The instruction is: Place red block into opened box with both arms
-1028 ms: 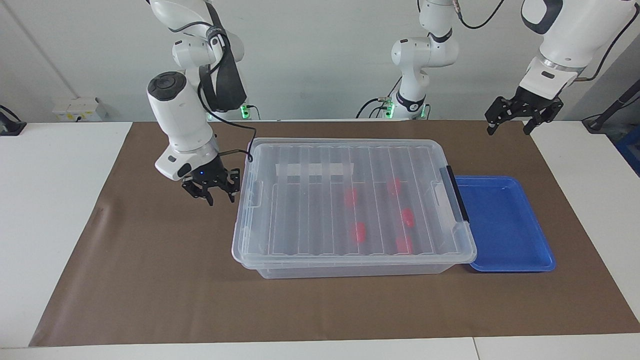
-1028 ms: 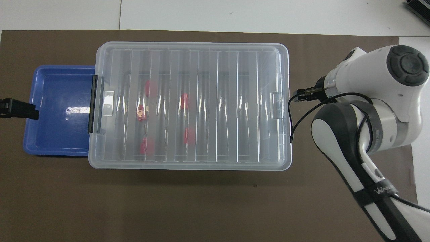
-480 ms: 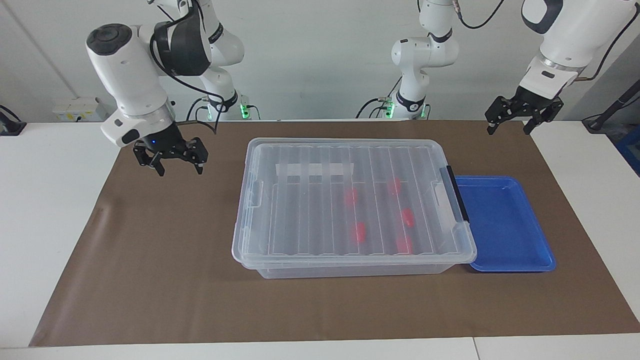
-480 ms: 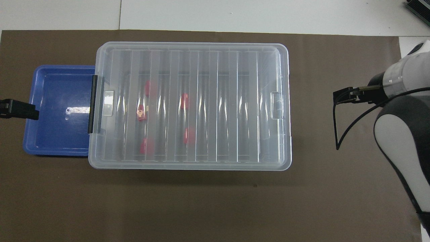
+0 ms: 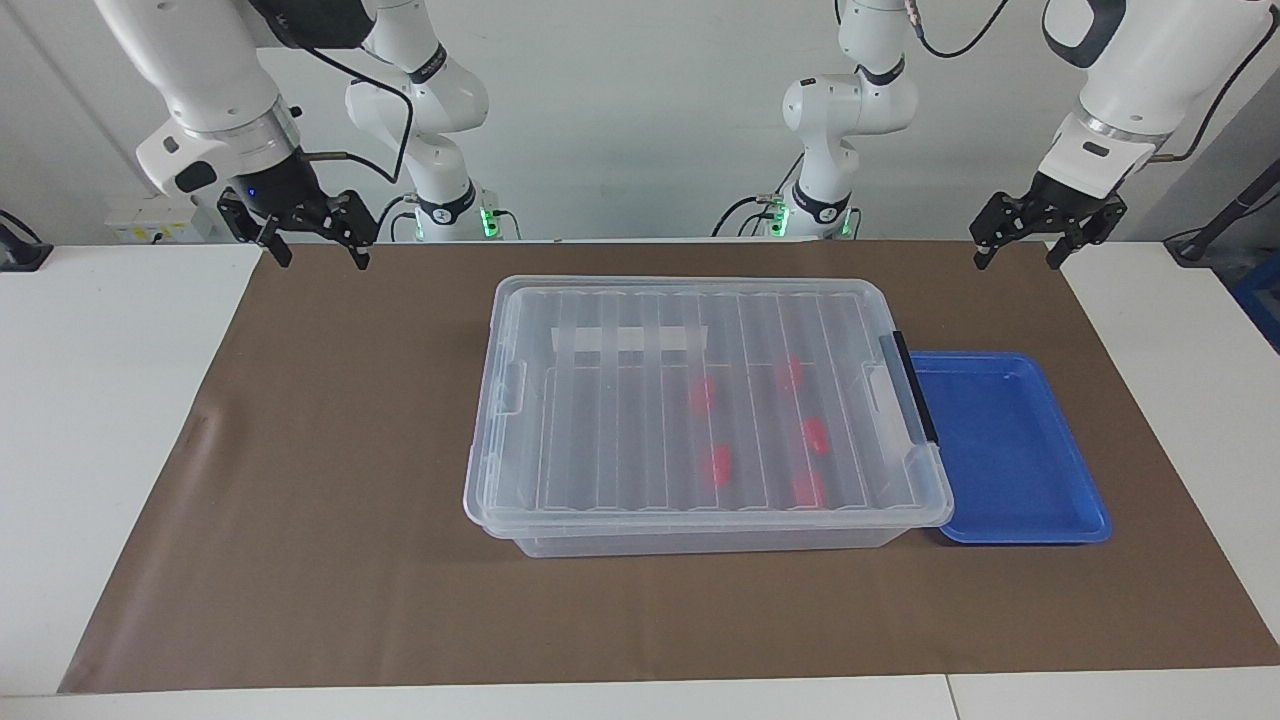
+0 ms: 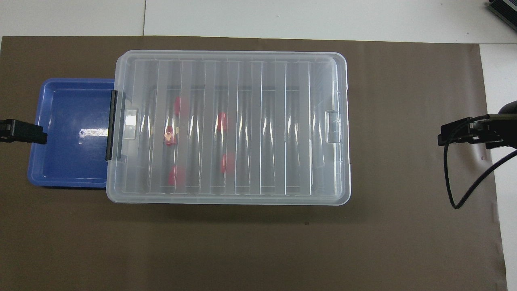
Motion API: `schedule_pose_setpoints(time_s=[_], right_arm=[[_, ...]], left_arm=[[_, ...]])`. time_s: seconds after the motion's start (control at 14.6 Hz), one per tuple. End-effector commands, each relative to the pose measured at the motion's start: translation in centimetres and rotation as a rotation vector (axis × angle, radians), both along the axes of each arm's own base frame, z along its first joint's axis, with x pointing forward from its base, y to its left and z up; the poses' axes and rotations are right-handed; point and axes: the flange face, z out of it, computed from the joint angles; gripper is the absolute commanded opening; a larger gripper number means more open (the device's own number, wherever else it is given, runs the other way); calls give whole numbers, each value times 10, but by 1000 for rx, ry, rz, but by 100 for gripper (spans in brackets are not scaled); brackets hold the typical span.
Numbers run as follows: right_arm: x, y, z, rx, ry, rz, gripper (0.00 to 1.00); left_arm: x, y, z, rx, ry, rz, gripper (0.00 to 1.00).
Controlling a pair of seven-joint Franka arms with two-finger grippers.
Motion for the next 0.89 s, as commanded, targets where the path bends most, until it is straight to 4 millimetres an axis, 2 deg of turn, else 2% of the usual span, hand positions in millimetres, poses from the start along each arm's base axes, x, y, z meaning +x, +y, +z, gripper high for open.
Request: schedule_pose_setpoints(time_s=[0.0,0.21,0.82], right_arm=[[0,-14,-1,-23,31,-22,100],[-1,-15,-2,-21,36,22,100],[-2,-17,-2,-36,29,58,100]], left_arm=[[-4,0,5,12,6,-19,100],[-3,-7,6,11,2,-31,100],[-3,-9,6,11,0,-34,100]])
